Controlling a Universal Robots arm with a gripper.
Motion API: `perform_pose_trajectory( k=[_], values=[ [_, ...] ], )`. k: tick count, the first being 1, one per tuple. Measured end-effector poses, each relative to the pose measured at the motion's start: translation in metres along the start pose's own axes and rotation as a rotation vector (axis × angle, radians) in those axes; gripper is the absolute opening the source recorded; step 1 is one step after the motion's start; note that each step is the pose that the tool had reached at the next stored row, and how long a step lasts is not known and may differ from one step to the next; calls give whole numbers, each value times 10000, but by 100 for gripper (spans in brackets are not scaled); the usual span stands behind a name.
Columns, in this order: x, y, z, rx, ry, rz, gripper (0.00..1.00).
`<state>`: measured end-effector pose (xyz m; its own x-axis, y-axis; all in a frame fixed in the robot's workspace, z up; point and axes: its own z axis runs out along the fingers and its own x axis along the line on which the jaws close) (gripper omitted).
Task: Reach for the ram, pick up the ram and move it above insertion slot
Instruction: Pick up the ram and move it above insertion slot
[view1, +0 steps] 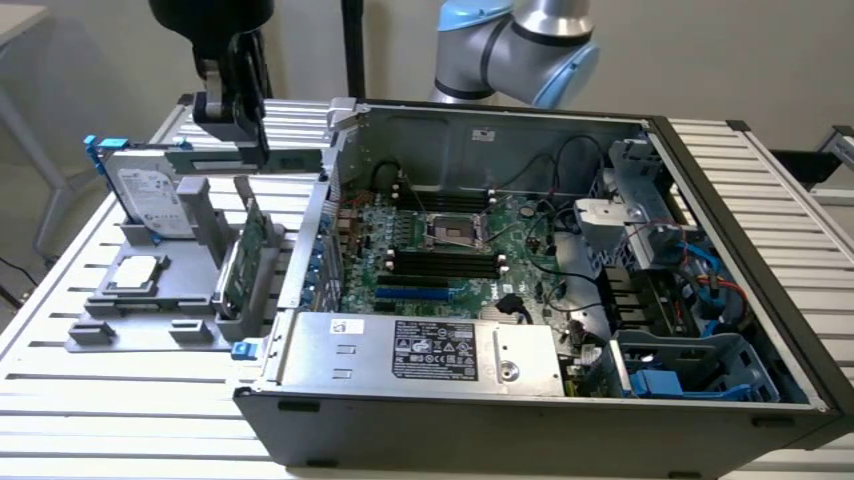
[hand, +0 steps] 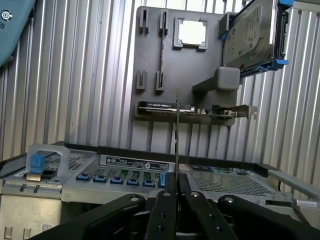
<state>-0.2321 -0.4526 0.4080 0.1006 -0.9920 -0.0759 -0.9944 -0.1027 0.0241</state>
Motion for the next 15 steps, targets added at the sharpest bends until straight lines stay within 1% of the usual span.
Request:
perform_pose_trajectory(
  k=[7,15],
  values=[
    [-54,-189,-10,-2,-2,0,13],
    [-133,-448,-11,-7,-2,0,13]
  ],
)
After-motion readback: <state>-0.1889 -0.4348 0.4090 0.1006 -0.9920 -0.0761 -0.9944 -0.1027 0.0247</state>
